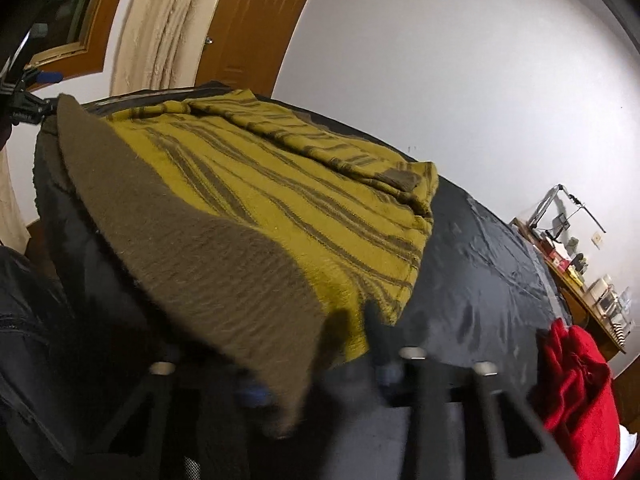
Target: Fold clothes
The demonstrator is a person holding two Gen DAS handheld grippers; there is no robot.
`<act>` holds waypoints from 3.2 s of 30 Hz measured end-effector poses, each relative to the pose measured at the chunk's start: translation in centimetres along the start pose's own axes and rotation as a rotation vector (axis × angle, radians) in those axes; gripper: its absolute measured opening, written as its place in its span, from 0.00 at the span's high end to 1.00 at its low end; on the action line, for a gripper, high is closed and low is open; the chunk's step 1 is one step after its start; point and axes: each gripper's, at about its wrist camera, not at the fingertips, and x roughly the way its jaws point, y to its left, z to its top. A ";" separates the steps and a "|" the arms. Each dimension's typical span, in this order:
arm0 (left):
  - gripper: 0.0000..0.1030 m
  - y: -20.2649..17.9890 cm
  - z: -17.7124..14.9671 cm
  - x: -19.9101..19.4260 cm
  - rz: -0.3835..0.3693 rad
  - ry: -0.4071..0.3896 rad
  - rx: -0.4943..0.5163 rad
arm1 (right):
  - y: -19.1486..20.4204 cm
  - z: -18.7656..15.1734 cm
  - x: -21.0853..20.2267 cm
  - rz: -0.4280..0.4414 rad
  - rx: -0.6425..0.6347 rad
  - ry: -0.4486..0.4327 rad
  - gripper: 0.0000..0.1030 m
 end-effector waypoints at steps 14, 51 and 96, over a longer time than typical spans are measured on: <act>0.00 2.8 4.9 -1.3 0.140 -0.207 0.070 | -3.3 5.1 -2.0 -0.174 -0.040 -0.154 0.88; 0.01 5.6 26.2 17.7 0.132 -0.111 -0.113 | -17.0 20.5 13.7 -0.124 0.203 -0.169 0.88; 0.00 -4.7 25.0 35.8 -0.303 0.284 0.086 | -21.4 15.1 25.1 0.187 0.521 0.004 0.26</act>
